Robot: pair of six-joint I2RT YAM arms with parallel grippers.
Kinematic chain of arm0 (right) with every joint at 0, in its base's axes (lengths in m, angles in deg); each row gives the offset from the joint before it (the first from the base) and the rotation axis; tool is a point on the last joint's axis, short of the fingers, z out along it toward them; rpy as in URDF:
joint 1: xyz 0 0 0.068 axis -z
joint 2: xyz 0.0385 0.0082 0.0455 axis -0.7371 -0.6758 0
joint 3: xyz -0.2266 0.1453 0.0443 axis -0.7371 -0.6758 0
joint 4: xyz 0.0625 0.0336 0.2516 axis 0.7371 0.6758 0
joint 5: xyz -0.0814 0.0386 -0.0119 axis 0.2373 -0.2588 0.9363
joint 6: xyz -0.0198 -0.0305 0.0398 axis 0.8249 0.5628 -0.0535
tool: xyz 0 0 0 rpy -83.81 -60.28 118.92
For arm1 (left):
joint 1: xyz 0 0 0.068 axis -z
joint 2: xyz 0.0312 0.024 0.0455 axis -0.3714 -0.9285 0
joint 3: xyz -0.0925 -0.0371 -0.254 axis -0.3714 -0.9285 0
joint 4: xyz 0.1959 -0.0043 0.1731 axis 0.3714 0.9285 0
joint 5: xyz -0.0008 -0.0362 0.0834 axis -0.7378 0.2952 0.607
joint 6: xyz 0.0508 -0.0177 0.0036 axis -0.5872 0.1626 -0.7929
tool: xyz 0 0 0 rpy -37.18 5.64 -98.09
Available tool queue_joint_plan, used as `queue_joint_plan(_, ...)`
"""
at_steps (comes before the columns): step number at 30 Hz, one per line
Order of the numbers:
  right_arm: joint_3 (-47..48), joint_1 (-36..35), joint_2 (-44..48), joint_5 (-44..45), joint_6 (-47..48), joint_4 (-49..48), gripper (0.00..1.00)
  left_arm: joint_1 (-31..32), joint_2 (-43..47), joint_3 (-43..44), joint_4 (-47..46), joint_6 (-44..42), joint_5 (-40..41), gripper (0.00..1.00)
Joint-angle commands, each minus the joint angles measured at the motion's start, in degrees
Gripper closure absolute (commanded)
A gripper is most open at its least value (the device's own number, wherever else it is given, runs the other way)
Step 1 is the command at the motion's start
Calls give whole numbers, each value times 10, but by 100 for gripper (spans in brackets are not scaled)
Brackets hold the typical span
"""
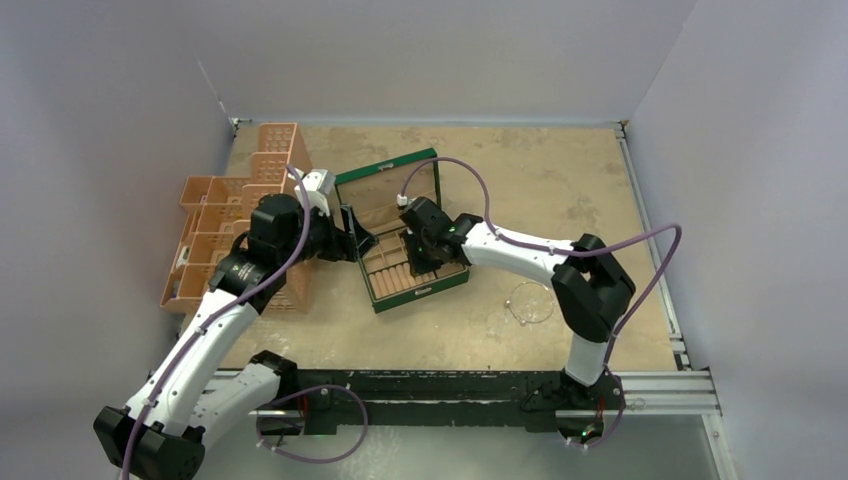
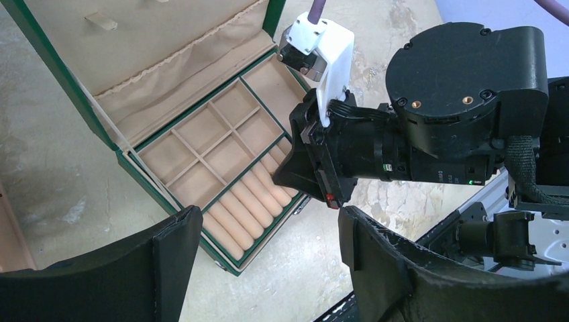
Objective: Organize the mixed jewelry
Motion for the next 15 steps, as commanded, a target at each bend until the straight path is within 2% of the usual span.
queue_joint_plan(1, 26, -9, -19, 21, 9, 26, 100, -4, 1, 1, -26, -15, -10, 26)
queue_joint_plan(13, 35, -23, -36, 54, -10, 37, 100, -5, 1, 0, -25, -17, -13, 26)
queue_joint_plan(15, 43, -23, -30, 57, -13, 39, 95, -5, 0, 0, -24, -17, -13, 26)
